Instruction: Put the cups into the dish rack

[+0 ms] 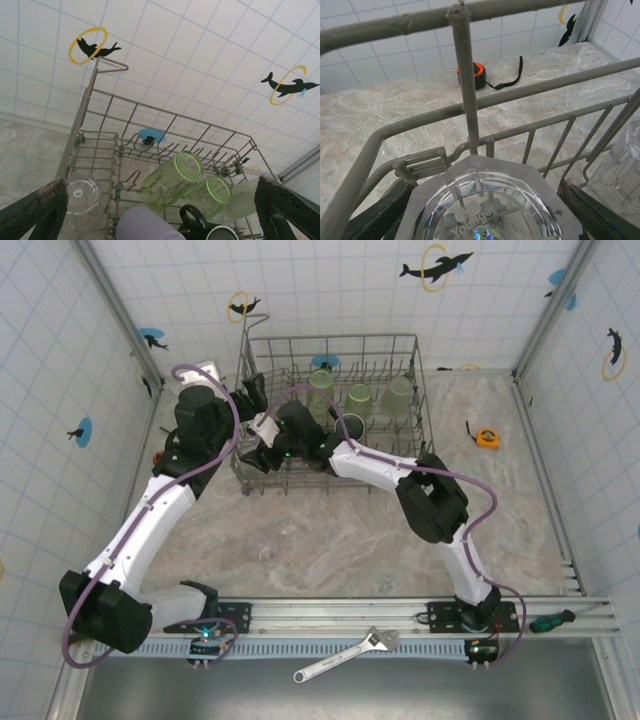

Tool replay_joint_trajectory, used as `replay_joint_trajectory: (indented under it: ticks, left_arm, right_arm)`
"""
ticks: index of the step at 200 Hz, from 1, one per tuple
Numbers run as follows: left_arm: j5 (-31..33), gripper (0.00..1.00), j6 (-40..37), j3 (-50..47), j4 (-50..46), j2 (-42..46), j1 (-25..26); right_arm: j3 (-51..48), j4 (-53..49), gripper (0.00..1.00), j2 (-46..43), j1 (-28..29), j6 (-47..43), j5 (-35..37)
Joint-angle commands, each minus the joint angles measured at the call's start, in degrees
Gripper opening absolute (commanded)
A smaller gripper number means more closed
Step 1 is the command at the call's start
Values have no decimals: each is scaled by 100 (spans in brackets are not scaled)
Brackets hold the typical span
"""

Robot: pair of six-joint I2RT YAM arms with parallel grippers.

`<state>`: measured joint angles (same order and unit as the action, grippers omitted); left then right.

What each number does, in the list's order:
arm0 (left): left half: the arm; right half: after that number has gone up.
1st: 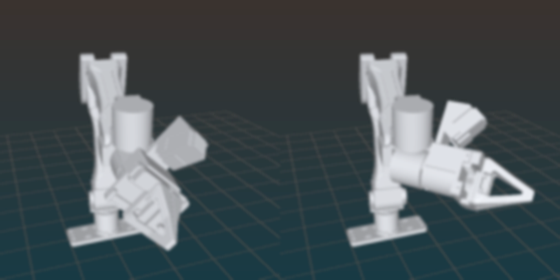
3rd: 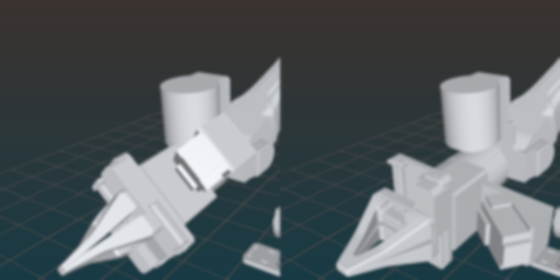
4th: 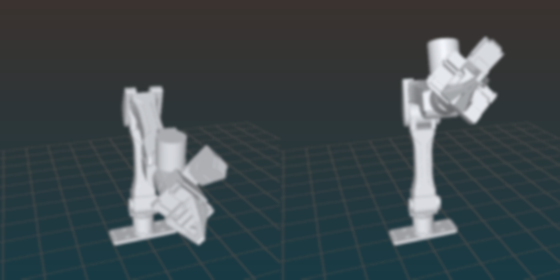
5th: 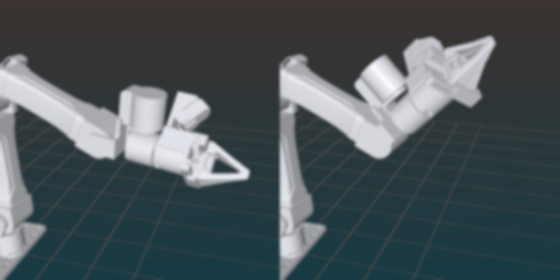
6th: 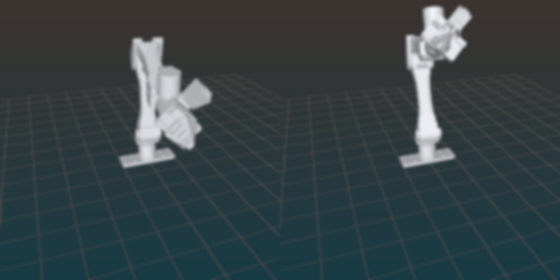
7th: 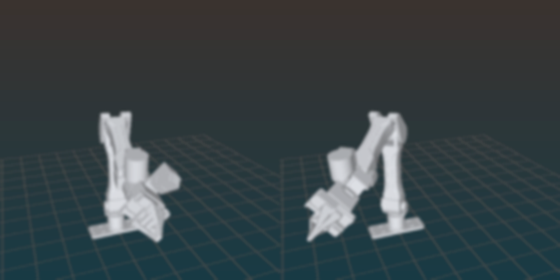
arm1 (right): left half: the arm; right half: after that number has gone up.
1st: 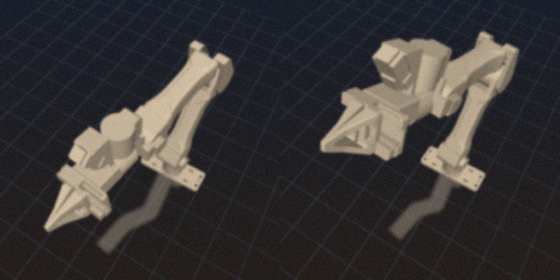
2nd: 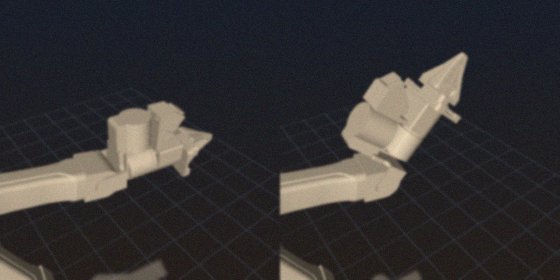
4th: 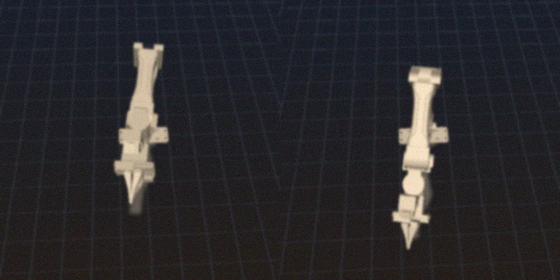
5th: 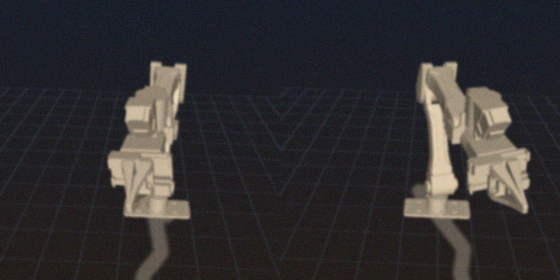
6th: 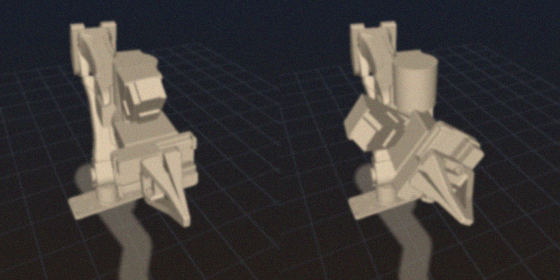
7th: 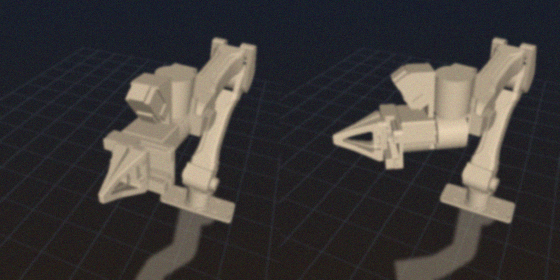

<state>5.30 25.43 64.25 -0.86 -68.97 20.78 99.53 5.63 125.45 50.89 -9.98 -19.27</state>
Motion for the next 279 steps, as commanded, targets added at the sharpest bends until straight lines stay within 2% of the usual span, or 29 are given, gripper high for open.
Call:
replay_joint_trajectory:
  ticks: [1,59,175,248,279]
  left_arm:
    - [81,98,-155,97,-19,172,-67]
    - [83,98,-157,44,-19,200,-76]
    - [94,98,-149,-9,7,206,-82]
    - [85,98,-147,-33,16,196,-86]
    - [94,98,-146,-24,33,195,-91]
  right_arm:
    - [112,43,32,398,115,-100,87]
    - [113,-523,32,533,149,-460,492]
    - [102,-536,33,839,195,-208,191]
    - [63,-984,33,1008,175,-340,371]
    - [-42,-1095,41,976,184,-364,441]
